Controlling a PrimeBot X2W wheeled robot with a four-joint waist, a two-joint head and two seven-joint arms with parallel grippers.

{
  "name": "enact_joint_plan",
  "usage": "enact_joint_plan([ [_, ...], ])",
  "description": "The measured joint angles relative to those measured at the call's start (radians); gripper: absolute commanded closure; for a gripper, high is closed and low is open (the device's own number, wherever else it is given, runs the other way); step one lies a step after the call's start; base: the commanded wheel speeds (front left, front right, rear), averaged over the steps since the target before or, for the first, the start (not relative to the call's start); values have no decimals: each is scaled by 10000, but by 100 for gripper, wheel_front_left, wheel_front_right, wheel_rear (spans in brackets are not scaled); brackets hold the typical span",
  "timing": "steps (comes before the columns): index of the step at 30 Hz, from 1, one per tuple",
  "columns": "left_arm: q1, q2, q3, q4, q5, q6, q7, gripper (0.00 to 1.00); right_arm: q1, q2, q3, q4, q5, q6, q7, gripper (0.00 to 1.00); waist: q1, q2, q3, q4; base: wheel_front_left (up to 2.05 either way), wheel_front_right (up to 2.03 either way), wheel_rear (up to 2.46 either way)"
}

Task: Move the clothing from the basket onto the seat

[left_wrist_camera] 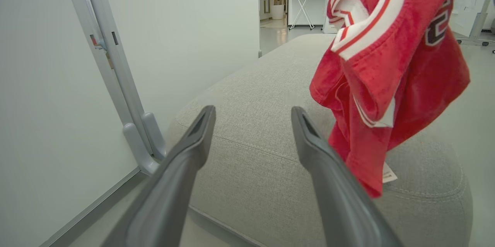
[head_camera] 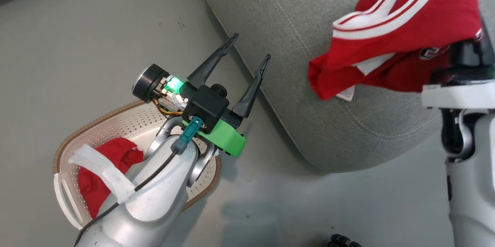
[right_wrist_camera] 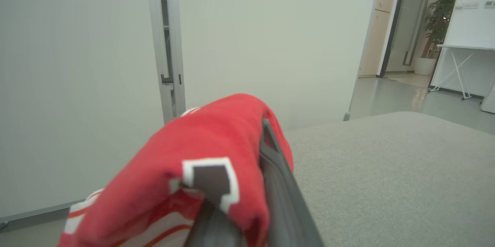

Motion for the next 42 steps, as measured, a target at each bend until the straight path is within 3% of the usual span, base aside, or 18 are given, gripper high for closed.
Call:
enact_joint_plan([
  [12, -1144, 230, -77, -142, 437, -56, 113, 0, -3902, -1181, -1185, 255, -109, 0, 0, 100, 0, 0, 1730, 258, 0, 0, 0],
  [23, -1761, 251, -261, -320, 623, -50, 209, 0, -6875, -2422, -1964, 1674, -251, 2, 0, 100, 1, 0, 3449, 706, 0, 0, 0],
  [31, -1916, 309, -349, -362, 663, 8, 205, 0, -7281, -2573, -1956, 3561, -435, 2, 0, 100, 2, 0, 4368, 1029, 0, 0, 0],
  [42, -2022, 261, -451, -245, 637, 50, 140, 0, -6230, -2395, -1883, 5108, -311, 2, -2, 100, 1, 0, 4652, 1280, 0, 0, 0],
])
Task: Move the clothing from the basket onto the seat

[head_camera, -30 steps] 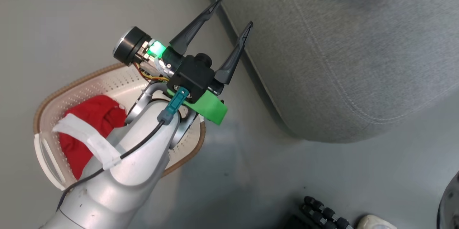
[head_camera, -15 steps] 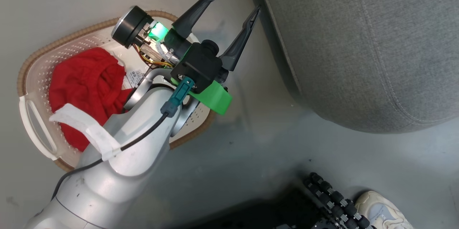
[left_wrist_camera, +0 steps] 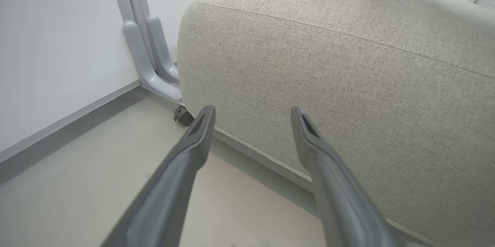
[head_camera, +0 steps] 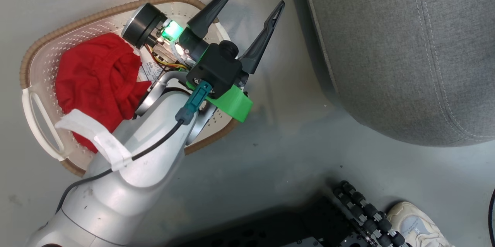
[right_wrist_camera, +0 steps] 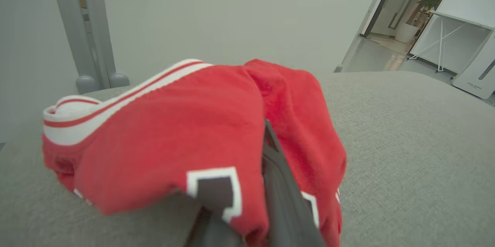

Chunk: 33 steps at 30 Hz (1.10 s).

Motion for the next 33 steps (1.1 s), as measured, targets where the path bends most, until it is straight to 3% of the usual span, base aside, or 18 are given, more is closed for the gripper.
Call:
enact_joint_plan([
  [5, -42, -19, -25, 79, -56, 29, -56, 0, 257, 130, 27, 389, 88, 0, 0, 100, 0, 0, -87, 15, 0, 0, 0],
  [6, -42, -17, -21, 102, -67, 33, -59, 0, 305, 151, 8, 387, 125, 0, 0, 88, 0, 0, -114, 15, 0, 0, 0],
  [7, -42, -15, -17, 121, -92, 36, -61, 0, 345, 182, -19, 380, 163, 0, 0, 19, 0, 0, -158, 13, 0, 0, 0],
  [8, -42, -15, -10, 136, -104, 59, -63, 0, 382, 217, -31, 359, 174, 0, 0, 0, 0, -1, -212, 11, 0, 0, 0],
  [21, 997, -79, 552, 31, -685, 387, -136, 0, 2996, 830, 313, -593, -13, 0, 2, 0, -1, 0, -1789, -44, 0, 0, 0],
  [33, 2917, -163, 2044, -479, -1081, 748, -136, 0, 5378, 974, 1352, -1910, 163, 0, 2, 0, -1, 0, -3893, 231, 0, 0, 0],
])
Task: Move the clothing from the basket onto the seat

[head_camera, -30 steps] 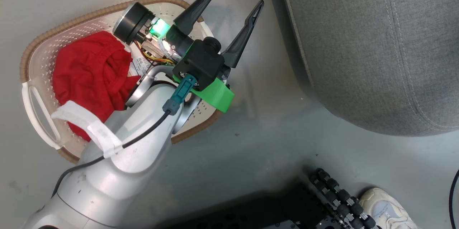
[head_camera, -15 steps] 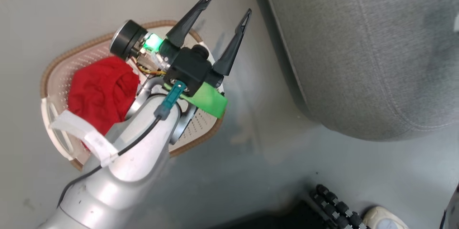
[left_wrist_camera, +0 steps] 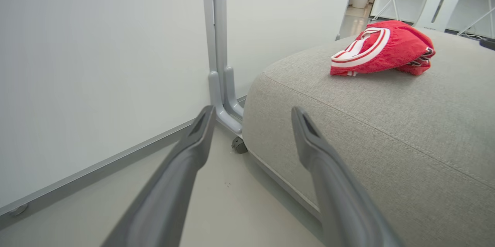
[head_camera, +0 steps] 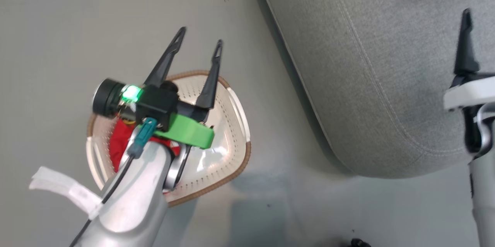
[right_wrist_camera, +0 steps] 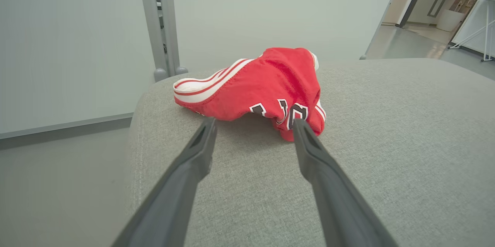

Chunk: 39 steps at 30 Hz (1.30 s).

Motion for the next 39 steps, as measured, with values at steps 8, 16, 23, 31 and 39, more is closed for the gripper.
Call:
enact_joint_plan([
  [8, 1371, -61, 1440, -201, -213, 119, 0, 0, 816, 439, 972, -640, 82, 0, 0, 0, 0, 0, -1292, 559, 0, 0, 0],
  [16, 2432, -268, 2711, -267, -180, 13, -2, 0, 1422, 874, 1829, -1041, 38, 0, 0, 0, -1, -1, -2237, 1443, 0, 0, 0],
  [23, 3163, -506, 3444, -265, 71, -196, -2, 0, 1830, 1129, 2585, -1218, -215, 0, 0, 0, 0, -1, -2946, 2151, 0, 0, 0],
  [31, 3824, -686, 4015, -422, 295, -422, -2, 0, 2602, 1354, 3026, -1499, -198, 0, -2, 0, 0, -1, -3723, 2636, 0, 0, 0],
  [39, 4651, -771, 4550, -777, 451, -594, -2, 0, 3594, 1505, 3055, -1933, -203, 0, -2, 0, -1, 0, -4442, 2796, 0, 0, 0],
])
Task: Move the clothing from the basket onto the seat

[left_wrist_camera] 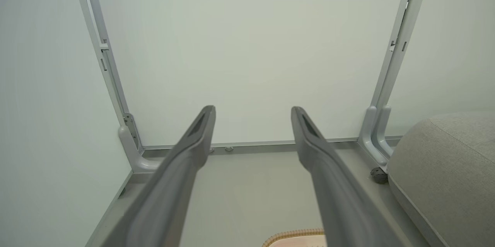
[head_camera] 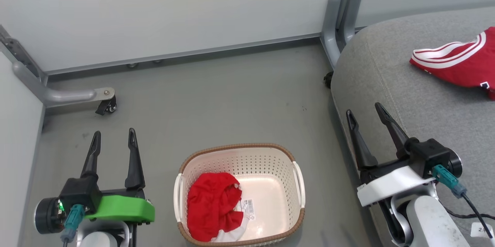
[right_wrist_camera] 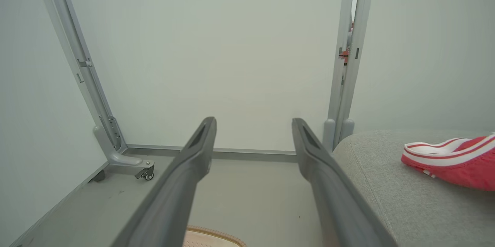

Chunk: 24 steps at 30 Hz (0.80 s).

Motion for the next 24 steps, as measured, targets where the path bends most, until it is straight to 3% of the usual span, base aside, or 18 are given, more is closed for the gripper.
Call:
enact_joint_plan([
  [11, 551, -82, 207, -399, 230, -228, 0, 0, 1129, 71, -410, -683, -13, 0, 0, 0, 0, 0, -523, -39, 0, 0, 0],
  [24, 645, -98, 40, -337, 401, -382, 0, 0, 1456, 109, -380, -539, -29, 0, 0, 0, 0, 0, -657, -79, 0, 0, 0],
])
